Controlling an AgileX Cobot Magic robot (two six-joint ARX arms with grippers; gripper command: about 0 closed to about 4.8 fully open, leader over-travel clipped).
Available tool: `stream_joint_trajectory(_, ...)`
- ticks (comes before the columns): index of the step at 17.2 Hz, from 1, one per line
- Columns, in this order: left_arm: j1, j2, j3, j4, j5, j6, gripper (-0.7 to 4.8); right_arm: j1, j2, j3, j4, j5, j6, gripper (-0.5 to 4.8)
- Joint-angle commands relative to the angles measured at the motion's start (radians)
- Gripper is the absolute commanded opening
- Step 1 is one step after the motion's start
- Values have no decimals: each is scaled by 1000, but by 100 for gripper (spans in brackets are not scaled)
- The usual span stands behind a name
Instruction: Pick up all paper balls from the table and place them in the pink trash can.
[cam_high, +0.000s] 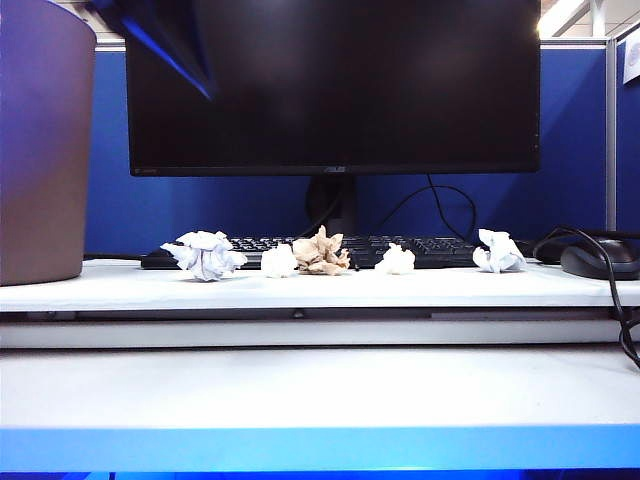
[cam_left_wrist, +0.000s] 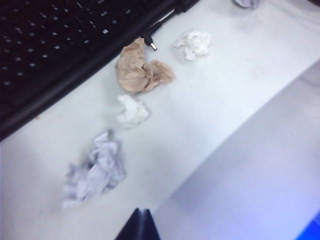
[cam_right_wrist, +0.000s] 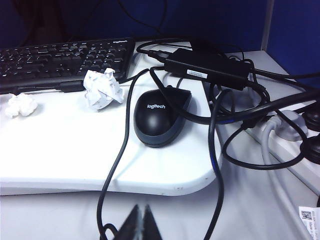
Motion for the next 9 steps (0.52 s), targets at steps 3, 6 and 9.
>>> stream_joint_trajectory(3,1,183,3,35,-51,15,95,0,-2,-2,14,2,-3,-5)
stream_joint_trajectory(6,2,268,2,99,-143,15,244,0,-2,-2,14,1,-3,-5)
stream_joint_trajectory(9,14,304,2,109,-146,13,279,0,-2,-2,14,1,-3,-5)
